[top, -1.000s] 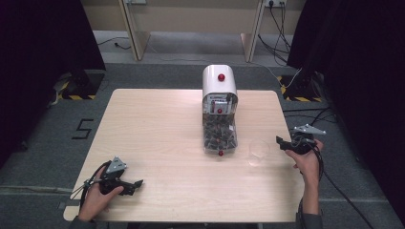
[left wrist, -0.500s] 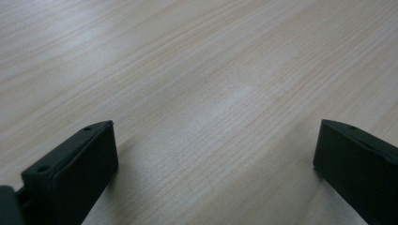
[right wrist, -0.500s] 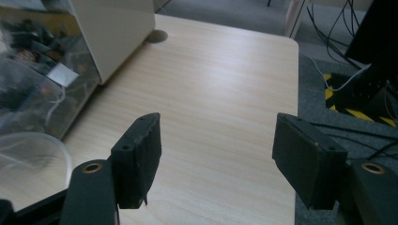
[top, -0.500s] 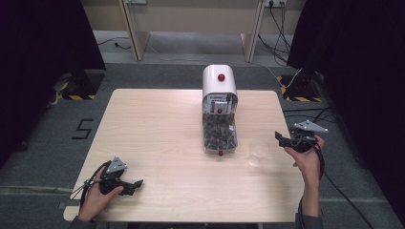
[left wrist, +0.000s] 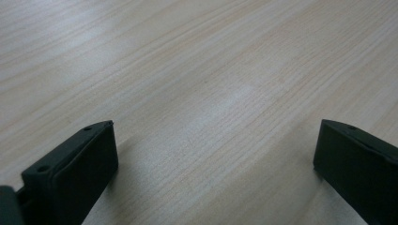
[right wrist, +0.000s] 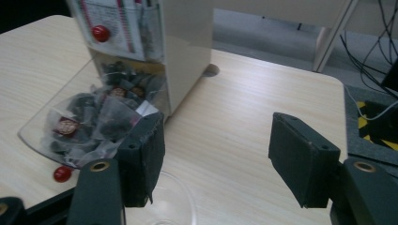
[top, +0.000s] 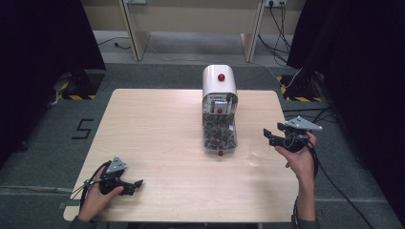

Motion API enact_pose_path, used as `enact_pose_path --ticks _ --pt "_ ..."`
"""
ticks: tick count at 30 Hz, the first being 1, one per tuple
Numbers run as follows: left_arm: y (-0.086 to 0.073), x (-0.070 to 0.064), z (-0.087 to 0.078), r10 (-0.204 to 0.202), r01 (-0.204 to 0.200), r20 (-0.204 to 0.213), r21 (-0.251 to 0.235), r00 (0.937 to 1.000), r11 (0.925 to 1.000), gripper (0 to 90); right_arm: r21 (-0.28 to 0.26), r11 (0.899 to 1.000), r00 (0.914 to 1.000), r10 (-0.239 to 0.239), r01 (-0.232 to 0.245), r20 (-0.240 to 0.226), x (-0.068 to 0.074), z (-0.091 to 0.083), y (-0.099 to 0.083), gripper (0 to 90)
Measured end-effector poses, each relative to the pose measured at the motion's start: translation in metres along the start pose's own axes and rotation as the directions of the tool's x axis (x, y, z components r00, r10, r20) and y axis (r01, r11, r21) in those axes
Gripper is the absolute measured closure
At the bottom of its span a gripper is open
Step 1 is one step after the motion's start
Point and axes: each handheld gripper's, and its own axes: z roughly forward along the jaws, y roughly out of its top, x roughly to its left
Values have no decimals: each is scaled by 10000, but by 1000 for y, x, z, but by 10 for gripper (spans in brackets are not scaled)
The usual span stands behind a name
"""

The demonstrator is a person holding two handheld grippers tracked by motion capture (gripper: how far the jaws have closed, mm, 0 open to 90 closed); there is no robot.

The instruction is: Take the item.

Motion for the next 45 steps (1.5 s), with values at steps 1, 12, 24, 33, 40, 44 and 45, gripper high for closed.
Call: enact_pose_path --ticks 1,12,24,33,40,44,45 --pt "0 0 0 -1 1 -1 -1 10000 10000 0 1 10000 10000 -45 45 -67 3 0 1 376" --pt "0 0 0 -2 2 0 -3 10000 10000 0 17 9981 9941 -608 612 -899 38 11 11 394" --pt "0 0 0 -2 2 0 -3 10000 10000 0 205 9924 9786 -1162 1214 -1700 72 33 16 410" --pt "0 0 0 -3 3 0 -4 10000 10000 0 238 9883 9661 -1418 1504 -2155 94 46 21 418" --pt "0 0 0 -4 4 -1 -3 10000 10000 0 417 9853 9603 -1517 1658 -2342 105 59 17 418" --pt "0 0 0 -2 2 0 -2 10000 10000 0 523 9820 9558 -1634 1813 -2444 113 65 17 418" --pt "0 0 0 0 0 -1 -1 10000 10000 0 530 9812 9554 -1675 1855 -2430 115 67 17 419"
